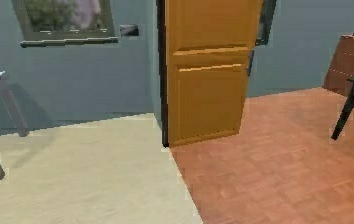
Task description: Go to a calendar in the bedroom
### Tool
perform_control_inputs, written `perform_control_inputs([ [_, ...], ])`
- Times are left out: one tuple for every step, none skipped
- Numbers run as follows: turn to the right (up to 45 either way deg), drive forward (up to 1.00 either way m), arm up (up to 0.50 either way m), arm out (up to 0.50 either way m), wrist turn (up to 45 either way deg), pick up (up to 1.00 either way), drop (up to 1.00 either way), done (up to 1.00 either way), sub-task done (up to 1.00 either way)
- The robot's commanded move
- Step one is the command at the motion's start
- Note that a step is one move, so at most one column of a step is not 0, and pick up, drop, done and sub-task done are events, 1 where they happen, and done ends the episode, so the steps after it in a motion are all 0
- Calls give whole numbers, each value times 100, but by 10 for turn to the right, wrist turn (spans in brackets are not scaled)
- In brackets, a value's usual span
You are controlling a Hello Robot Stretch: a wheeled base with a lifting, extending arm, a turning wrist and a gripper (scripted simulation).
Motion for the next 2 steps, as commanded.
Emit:
perform_control_inputs([
  [0, 15, 0, 0, 0, 0, 0, 0, 0],
  [450, 0, 0, 0, 0, 0, 0, 0, 0],
])
